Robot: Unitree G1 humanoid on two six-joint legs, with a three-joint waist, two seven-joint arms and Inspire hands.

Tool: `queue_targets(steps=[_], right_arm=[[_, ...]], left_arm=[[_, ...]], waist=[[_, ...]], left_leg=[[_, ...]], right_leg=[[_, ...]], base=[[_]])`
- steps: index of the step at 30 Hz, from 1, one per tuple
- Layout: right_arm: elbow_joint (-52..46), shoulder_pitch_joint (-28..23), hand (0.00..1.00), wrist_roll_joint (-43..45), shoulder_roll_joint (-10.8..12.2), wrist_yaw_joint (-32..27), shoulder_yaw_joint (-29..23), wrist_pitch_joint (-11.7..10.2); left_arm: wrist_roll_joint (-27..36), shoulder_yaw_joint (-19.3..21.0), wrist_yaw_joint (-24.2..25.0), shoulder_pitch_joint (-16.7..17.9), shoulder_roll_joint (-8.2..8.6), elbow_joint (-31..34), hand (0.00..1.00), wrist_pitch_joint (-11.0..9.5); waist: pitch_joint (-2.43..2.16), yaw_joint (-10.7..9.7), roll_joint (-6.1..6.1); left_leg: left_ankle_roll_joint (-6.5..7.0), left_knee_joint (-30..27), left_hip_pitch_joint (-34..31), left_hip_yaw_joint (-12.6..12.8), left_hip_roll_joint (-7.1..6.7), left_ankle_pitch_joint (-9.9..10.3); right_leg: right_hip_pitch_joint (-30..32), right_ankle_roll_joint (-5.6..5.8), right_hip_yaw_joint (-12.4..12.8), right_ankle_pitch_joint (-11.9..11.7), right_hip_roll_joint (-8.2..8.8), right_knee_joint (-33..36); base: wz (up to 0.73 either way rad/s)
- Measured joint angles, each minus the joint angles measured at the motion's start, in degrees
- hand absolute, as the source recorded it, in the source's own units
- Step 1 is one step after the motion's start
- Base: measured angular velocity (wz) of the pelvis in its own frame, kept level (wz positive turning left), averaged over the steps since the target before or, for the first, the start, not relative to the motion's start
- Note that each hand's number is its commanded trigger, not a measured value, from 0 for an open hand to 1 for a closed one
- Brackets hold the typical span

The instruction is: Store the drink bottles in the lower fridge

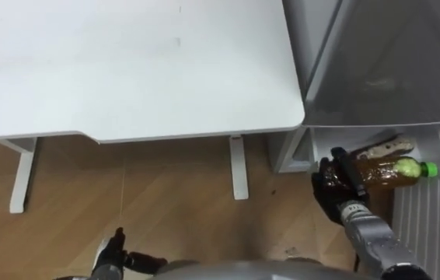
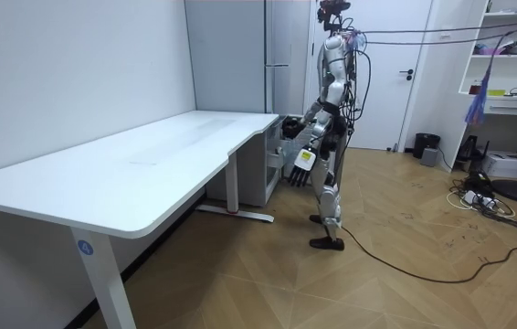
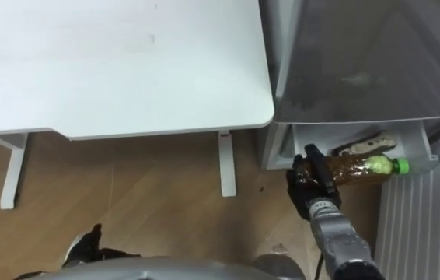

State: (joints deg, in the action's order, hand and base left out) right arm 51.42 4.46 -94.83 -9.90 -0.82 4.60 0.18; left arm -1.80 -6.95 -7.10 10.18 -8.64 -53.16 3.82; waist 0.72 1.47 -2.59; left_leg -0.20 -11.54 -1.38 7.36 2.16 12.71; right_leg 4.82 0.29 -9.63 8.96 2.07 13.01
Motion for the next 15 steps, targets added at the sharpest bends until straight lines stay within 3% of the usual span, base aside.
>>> queue_targets(steps=[5,11,15], right_arm=[[6.85,6.97,1.00,0.80,-0.36,2.40,-3.77,0.43],[16.49,14.99,1.00,0.91,-3.46,2.80,-7.21,2.71],[20.39,19.35,1.00,0.57,-5.38,3.13,-9.63,4.17]], left_arm=[[-0.31,-0.27,2.47,-1.85,-1.14,-0.41,0.00,0.11],[-0.09,-1.24,5.21,-5.51,-2.35,-1.82,0.00,0.96],[-0.15,-1.30,5.35,-6.07,-2.91,-2.13,0.00,1.29]], waist=[[0.10,0.09,0.08],[0.50,0.52,0.30],[0.82,0.81,0.64]], left_leg=[[0.15,-1.25,-4.60,-0.42,-0.19,-0.33],[0.80,-1.00,-10.20,-1.01,-1.10,-2.07],[0.97,-0.71,-12.83,-1.20,-1.42,-2.78]], right_leg=[[4.48,-0.20,-0.69,-0.13,0.49,1.25],[10.26,-0.17,-1.81,-0.83,1.80,2.24],[13.20,-0.22,-1.84,-1.33,2.09,2.45]], base=[[0.03],[0.09],[0.00]])
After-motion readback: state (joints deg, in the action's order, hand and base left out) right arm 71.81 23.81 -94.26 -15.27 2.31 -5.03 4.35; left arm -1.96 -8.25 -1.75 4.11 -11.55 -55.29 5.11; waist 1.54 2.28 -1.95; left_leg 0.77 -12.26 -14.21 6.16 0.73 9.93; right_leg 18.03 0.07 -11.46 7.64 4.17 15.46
